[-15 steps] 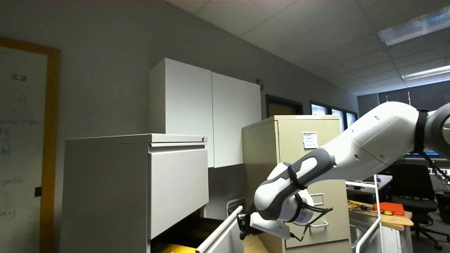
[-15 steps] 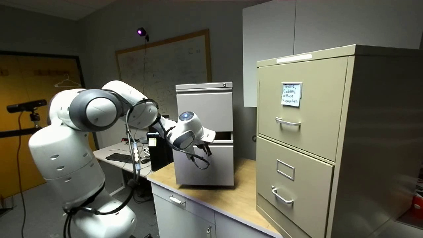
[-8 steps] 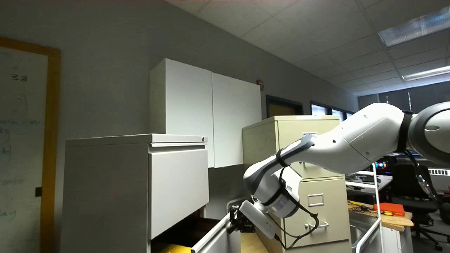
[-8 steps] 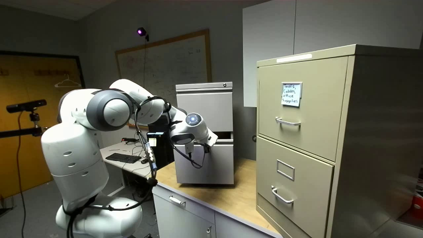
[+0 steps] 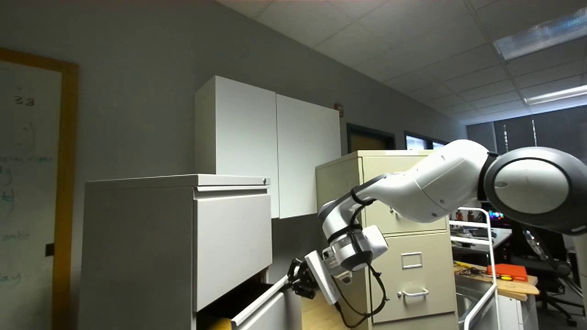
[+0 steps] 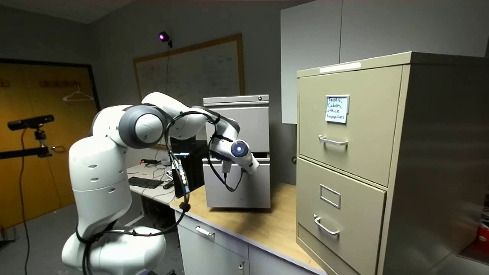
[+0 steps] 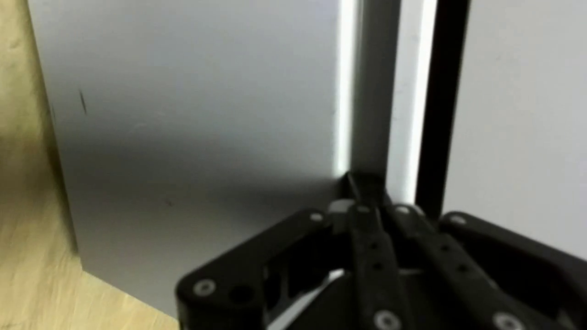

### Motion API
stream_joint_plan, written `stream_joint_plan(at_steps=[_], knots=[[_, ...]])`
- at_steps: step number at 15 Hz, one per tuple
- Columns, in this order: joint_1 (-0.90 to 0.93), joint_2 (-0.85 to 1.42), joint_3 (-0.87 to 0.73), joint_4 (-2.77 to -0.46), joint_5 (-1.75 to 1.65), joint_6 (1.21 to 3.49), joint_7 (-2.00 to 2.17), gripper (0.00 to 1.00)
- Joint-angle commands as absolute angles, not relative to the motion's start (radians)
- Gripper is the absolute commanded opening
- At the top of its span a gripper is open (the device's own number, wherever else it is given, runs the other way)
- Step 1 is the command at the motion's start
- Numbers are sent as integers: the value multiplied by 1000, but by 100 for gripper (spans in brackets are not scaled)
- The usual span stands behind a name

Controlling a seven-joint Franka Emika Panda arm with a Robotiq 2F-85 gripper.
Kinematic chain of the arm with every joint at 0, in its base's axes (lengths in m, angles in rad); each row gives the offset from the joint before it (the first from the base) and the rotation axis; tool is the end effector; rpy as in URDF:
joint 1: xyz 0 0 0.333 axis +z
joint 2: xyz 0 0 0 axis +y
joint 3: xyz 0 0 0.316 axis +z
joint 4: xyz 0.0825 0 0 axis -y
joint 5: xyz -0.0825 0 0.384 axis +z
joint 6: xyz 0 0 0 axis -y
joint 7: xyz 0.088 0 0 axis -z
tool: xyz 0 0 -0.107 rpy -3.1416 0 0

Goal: Close the bottom drawer of the left cabinet

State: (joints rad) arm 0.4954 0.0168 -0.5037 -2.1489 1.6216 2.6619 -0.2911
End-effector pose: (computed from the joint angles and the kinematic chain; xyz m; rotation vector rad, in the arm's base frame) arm 0.5631 -0.0325 0.4249 -1.8281 1.0890 -0.5979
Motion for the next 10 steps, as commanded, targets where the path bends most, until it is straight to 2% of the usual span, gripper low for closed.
stream_joint_plan(at_steps=[1, 2, 6, 10], knots=[[460, 239, -522, -1975, 1896, 2498, -434, 0], [278, 264, -340, -1949, 1931, 2469, -454, 0], [146, 382, -195, -1796, 1985, 2418, -484, 0], [102, 451, -128, -1684, 1950, 2439, -469, 0]])
